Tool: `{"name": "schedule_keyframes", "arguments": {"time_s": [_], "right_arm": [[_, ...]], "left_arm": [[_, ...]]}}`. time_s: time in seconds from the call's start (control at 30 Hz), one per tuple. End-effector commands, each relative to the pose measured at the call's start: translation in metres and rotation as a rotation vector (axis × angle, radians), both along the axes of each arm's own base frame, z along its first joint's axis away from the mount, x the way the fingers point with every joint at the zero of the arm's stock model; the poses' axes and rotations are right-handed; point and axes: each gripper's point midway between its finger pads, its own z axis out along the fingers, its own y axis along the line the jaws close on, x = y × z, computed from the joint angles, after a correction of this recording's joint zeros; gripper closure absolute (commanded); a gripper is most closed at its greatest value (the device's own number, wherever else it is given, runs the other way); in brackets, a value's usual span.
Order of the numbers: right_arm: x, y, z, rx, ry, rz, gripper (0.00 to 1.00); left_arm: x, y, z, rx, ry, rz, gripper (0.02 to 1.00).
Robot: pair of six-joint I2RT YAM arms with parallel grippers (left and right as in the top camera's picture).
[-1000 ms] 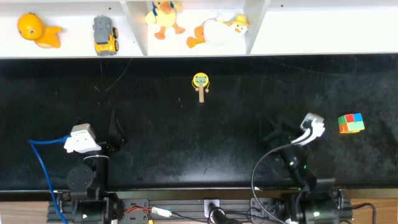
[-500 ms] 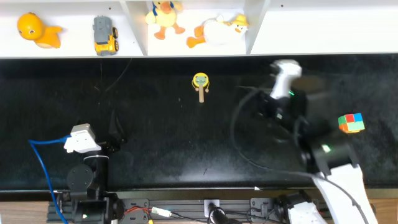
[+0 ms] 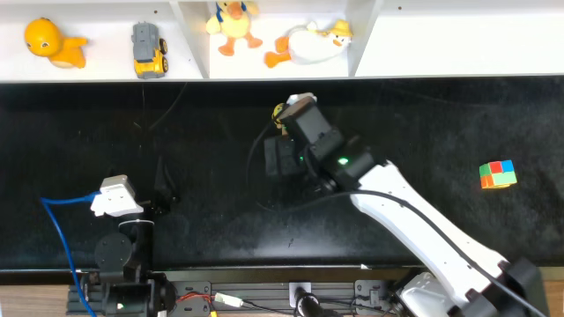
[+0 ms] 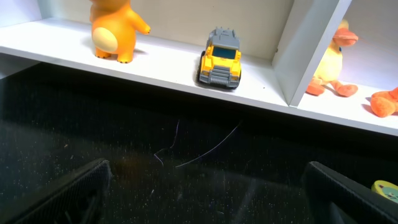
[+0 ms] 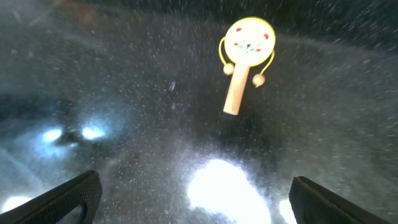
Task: Store Toys
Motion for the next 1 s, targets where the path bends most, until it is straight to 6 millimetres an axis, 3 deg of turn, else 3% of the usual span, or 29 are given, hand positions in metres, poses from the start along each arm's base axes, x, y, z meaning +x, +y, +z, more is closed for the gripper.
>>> {"name": "schedule_keyframes", "arguments": {"time_s": [0.03,0.3,0.57,0.83,1.0], "right_arm": [[0.01,0.007,-0.01,-0.014,0.002,-0.012,0.003],[0.013,0.007,-0.055,-0.11,0.089,-0.011,0.003],[0.034,0.013,-0.054,-0.172,0.074,0.007,0.003],[0.054,0.002,-0.076,-0.229,0.147,-0.029,0.001],[0.064,0.005,-0.083,-0.239,0.141,0.005,0.005]], "left_arm": [[0.0,0.0,0.001,0.012,-0.009,0.002,0.023],[0.0,0.0,0.001,0.012,-0.009,0.002,0.02],[0.0,0.0,0.001,0.012,-0.009,0.002,0.02],[0.0,0.0,0.001,0.012,-0.009,0.002,0.02],[0.0,0.0,0.001,0.012,-0.009,0.002,0.02]]}}
